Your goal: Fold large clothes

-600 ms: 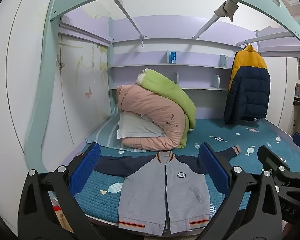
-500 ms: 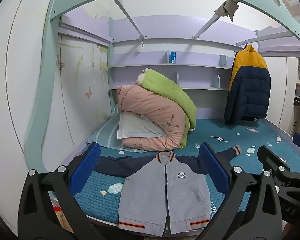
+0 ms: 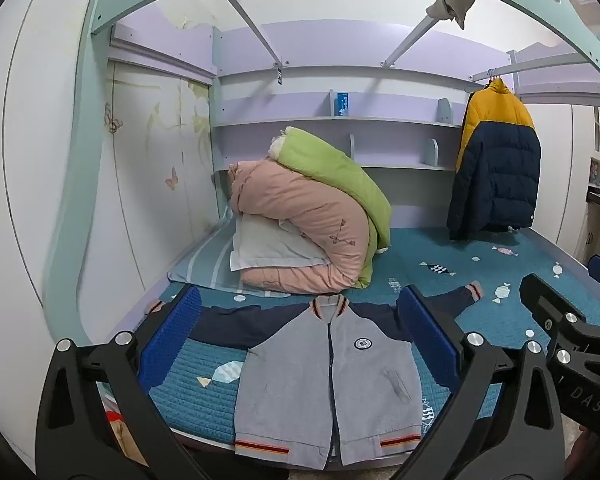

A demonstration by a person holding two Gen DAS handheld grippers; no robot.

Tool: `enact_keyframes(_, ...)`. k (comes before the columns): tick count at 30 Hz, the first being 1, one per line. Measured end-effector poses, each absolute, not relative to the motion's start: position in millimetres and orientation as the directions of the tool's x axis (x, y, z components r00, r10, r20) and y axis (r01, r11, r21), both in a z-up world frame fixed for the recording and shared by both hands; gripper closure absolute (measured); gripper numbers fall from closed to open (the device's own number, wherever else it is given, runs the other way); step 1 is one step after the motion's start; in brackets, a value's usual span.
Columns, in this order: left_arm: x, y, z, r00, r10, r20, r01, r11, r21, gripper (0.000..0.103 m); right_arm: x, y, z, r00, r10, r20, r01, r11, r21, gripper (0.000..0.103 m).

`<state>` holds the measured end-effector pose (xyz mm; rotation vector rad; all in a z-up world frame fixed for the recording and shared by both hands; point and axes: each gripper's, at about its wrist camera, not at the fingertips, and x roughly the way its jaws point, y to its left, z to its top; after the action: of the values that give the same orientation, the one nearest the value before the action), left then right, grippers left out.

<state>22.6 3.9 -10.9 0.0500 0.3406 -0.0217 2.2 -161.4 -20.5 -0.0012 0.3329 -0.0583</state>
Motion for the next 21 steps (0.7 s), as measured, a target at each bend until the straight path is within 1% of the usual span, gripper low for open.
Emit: enact_keyframes(21,22.9,3.1,-14.0,0.943,-0.011,-0.332,0.028,0.999,0.046,0.004,3.6,-165.2,-19.1,0.943,-0.056,-0.327,0.058,0.998,-0.005,0.007)
